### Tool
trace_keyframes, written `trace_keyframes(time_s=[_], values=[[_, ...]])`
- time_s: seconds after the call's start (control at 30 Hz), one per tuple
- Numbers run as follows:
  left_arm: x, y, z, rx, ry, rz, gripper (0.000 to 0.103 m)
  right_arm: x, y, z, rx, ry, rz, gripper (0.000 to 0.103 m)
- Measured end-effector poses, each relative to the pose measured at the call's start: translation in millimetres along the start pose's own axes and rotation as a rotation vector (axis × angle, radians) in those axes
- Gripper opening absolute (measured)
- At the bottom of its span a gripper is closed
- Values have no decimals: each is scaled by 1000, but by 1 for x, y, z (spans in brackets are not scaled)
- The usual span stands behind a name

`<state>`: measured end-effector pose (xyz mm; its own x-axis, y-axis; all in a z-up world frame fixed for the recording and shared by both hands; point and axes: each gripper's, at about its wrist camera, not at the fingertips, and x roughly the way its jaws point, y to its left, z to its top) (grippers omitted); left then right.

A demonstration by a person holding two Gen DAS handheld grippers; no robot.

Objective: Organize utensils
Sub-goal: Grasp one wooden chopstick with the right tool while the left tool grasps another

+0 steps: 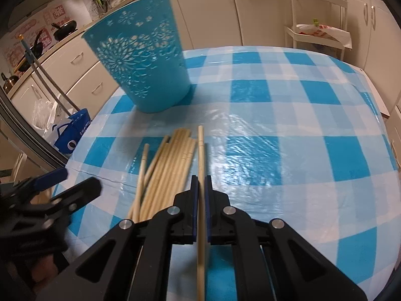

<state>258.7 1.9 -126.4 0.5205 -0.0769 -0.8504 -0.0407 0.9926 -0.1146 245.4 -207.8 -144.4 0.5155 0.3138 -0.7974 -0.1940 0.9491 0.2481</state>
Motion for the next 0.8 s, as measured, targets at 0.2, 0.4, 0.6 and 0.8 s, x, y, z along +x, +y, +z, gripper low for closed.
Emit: trace_keyframes(time_s=[0.2,0.4,0.6,0.8], values=[[14,-18,13,-27,29,-72,83,3,-11,-5,15,9,-10,6],[35,-37,17,-33,91,-57,55,5,-10,-1,-26,33,-18,6],[42,-46,21,-21,77,-48,19,10,-7,5,-78,48,-26,7],[45,-57,19,33,86,-125,5,9,-9,5,-80,60,-4,6]])
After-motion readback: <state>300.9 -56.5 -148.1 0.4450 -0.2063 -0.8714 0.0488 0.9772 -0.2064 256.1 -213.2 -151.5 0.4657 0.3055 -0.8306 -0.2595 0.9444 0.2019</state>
